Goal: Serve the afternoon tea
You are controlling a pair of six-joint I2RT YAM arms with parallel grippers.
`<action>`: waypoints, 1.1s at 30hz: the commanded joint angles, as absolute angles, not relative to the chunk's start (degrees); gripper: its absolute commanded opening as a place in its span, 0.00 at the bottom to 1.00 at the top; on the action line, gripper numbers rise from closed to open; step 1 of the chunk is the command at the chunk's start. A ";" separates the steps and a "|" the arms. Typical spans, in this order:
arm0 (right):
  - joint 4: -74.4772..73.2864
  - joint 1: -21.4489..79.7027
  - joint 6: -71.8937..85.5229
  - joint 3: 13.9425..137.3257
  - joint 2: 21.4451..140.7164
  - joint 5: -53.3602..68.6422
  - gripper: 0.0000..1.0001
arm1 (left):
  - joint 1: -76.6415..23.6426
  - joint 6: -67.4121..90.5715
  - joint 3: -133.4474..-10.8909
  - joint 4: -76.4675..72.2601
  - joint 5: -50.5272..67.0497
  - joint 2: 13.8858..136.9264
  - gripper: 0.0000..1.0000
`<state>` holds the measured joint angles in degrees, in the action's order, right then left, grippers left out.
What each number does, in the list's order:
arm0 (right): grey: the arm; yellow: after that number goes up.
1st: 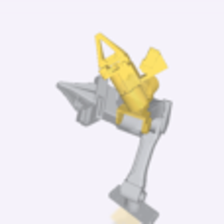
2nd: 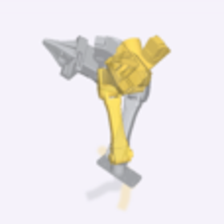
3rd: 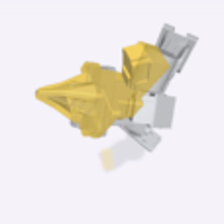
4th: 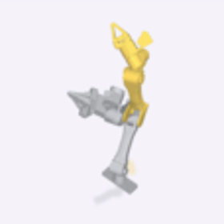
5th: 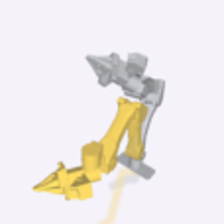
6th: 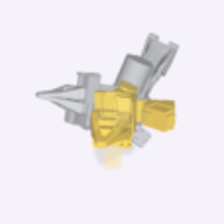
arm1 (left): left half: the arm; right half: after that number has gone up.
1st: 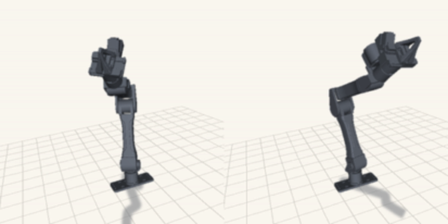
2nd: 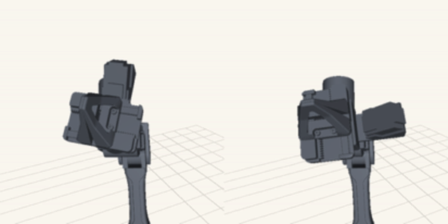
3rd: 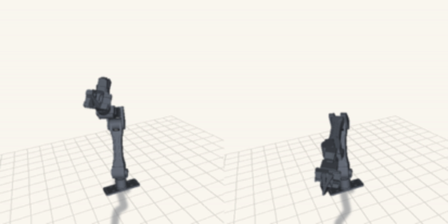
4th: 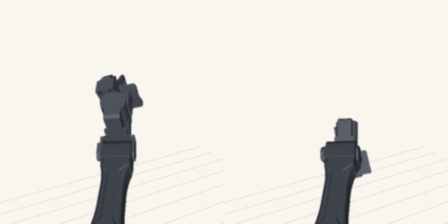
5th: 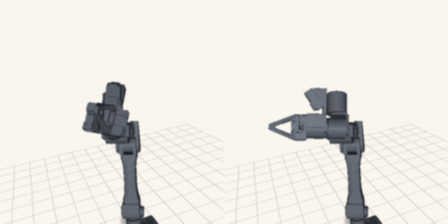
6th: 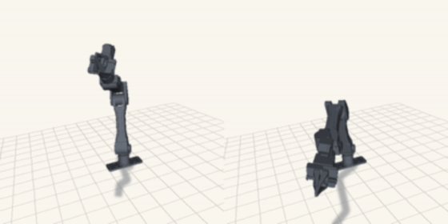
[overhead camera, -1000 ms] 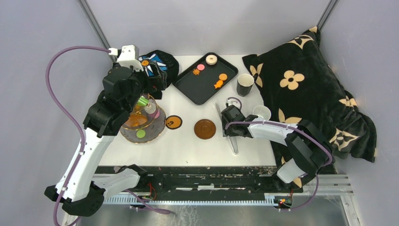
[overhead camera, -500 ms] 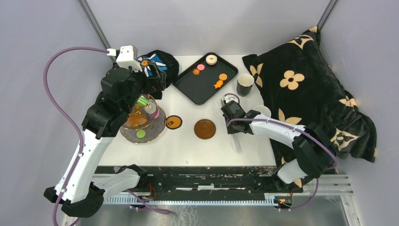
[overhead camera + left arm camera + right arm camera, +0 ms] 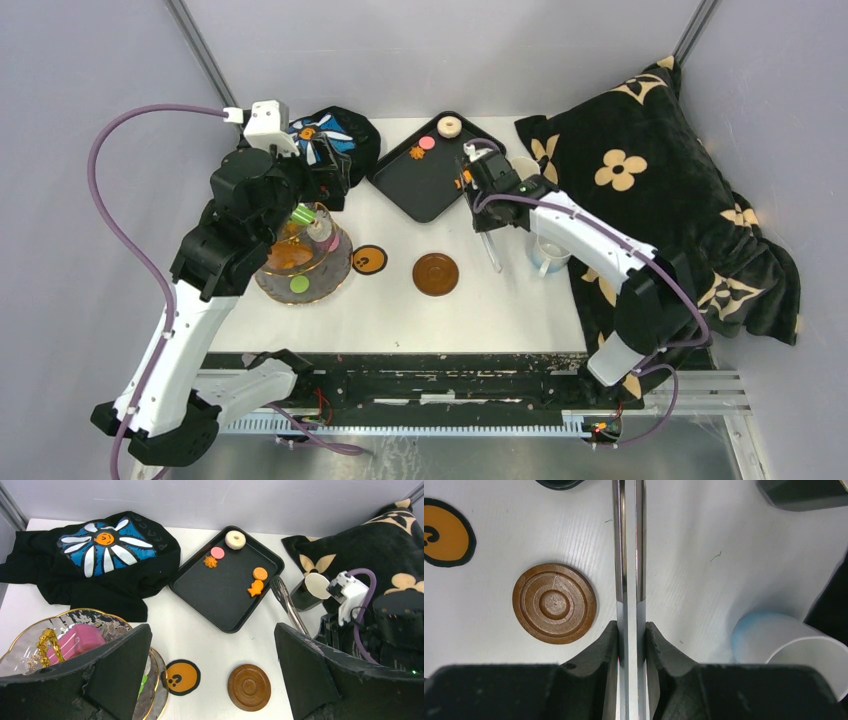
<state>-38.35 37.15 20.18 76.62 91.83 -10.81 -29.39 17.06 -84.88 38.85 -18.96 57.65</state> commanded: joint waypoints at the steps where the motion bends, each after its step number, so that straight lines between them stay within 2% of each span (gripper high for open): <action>1: -43.57 33.39 20.15 84.24 96.65 -5.42 0.03 | -29.44 19.46 -85.12 36.47 -19.28 56.54 0.99; 10: -52.53 28.79 24.62 98.94 107.73 -2.67 0.05 | -29.51 18.92 -84.75 36.56 -19.94 56.26 0.99; 17: -61.74 27.66 22.27 111.42 118.41 -6.19 0.02 | -29.49 18.60 -83.91 35.99 -20.46 56.09 0.99; 26: -65.59 27.48 20.77 119.49 127.03 -12.28 0.01 | -29.49 16.96 -83.68 36.10 -22.85 55.12 0.99; 33: -67.47 28.04 18.00 122.81 130.25 -6.17 0.01 | -29.44 16.88 -82.80 36.00 -23.32 55.07 0.99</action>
